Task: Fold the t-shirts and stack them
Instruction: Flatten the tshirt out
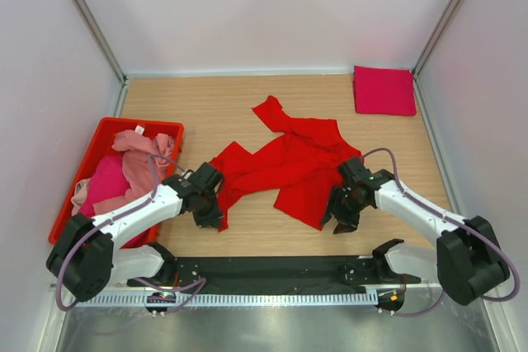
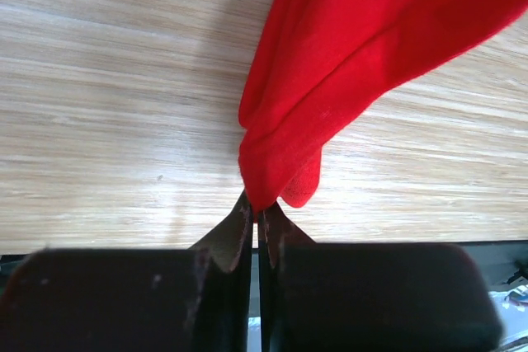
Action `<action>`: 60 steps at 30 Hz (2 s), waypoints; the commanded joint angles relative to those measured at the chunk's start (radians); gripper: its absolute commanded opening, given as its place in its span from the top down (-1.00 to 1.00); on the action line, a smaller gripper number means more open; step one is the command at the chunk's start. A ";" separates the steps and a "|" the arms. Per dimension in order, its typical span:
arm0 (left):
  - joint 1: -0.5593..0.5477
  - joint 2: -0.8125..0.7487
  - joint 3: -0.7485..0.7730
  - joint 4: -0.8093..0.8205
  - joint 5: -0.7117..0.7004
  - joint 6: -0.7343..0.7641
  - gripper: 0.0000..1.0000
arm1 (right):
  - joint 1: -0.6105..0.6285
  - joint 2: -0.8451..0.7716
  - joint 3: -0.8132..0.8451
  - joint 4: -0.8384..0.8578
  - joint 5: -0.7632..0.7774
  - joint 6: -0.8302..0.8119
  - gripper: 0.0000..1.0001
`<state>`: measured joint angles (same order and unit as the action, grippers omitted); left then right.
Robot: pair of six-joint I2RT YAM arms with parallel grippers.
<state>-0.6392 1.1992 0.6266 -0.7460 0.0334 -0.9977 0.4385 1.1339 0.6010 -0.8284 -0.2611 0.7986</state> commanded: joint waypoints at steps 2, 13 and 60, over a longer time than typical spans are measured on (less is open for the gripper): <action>0.004 0.005 0.028 -0.016 -0.018 -0.010 0.99 | 0.032 0.064 -0.030 0.170 -0.014 0.128 -0.08; 0.004 -0.044 0.071 -0.084 -0.026 -0.019 0.99 | 0.094 0.158 -0.003 0.172 0.209 0.189 -0.04; 0.006 0.034 0.811 -0.561 -0.608 0.310 1.00 | -0.162 -0.029 0.474 -0.184 1.330 -0.180 0.98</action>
<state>-0.6392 1.2087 1.3727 -1.1976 -0.4015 -0.7658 0.3477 1.1244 1.0142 -1.0241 0.8577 0.7944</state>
